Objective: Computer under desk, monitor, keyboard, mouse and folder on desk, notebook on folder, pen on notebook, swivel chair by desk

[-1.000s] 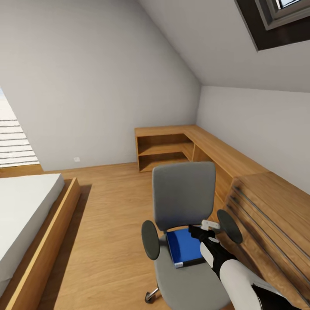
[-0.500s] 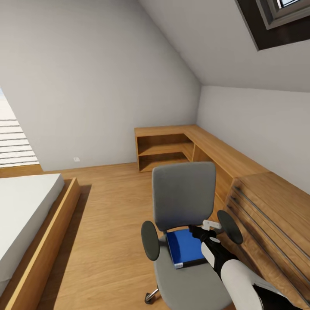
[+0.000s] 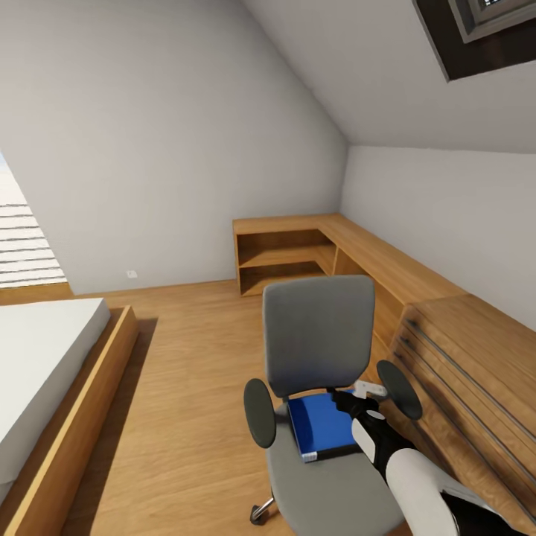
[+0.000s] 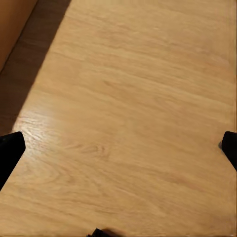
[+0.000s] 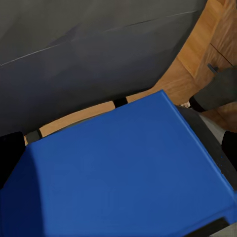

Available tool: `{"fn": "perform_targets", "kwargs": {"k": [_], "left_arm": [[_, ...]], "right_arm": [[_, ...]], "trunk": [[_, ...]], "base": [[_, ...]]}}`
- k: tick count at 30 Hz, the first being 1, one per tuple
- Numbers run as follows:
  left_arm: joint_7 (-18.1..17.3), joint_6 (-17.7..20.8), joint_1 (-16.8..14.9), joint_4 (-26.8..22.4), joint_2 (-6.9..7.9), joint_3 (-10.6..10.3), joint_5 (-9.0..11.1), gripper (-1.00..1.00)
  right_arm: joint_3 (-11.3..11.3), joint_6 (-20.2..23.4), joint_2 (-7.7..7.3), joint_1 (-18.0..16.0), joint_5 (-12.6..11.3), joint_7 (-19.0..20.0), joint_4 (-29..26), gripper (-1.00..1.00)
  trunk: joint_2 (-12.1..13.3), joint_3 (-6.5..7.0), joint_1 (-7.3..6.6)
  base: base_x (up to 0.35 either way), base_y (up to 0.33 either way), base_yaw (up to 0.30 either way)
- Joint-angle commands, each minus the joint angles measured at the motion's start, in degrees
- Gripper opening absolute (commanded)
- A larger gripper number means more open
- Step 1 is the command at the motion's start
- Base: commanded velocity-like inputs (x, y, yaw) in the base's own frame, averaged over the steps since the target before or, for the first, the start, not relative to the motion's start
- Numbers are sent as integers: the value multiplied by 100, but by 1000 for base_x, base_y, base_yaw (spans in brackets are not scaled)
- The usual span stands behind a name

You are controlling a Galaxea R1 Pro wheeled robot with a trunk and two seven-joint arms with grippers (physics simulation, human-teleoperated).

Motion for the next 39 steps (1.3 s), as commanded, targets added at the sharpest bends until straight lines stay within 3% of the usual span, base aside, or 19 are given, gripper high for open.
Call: {"fn": "perform_targets", "kwargs": {"k": [1, 4, 6, 13, 17, 25, 29, 32, 35, 39], "left_arm": [[46, 381, -2, -288, 56, -3, -3, 100], [72, 999, -2, -756, 149, 1, -1, 100], [89, 1483, -2, -1177, 196, 3, 0, 100], [186, 1839, -2, -2101, 221, 4, -5, 100], [399, 2525, -2, -2730, 229, 18, 73, 100], [409, 2642, -2, -2693, 215, 88, 215, 100], [385, 2618, -2, -2463, 223, 246, 224, 100], [402, 2616, -2, -2428, 216, 284, 221, 100], [409, 2615, -2, -2406, 206, 299, 220, 100], [401, 2614, -2, -2401, 211, 298, 220, 100]], "right_arm": [[-47, 1, -3, -5, 60, -27, 1, 100], [-58, 26, -36, -5, 59, -45, -1, 100], [-57, 133, -182, -5, 51, -23, 4, 100], [-54, 317, -420, -5, 30, 20, -11, 100], [-39, 330, -470, -5, 33, 145, -19, 100], [-38, 332, -488, -5, 34, 183, -32, 100], [-32, 310, -503, -5, 34, 219, -50, 100], [-30, 297, -512, -5, 39, 478, -54, 100], [-43, 297, -619, -5, 42, 956, -45, 100], [-54, 299, -734, -5, 15, 1120, -39, 100]], "trunk": [[-45, -25, 23], [-165, -78, 89], [-246, -114, 132], [-526, -240, 286], [-687, -312, 374], [-1008, -455, 550], [-1168, -527, 638], [-1288, -581, 703], [-1409, -635, 769], [-1569, -707, 857]], "base": [[0, 0, 0], [0, 0, 0], [0, 0, 0], [0, 0, 0], [0, 0, 0], [0, 0, 0], [0, 0, 0], [0, 0, 0], [0, 0, 0], [0, 0, 0]]}}
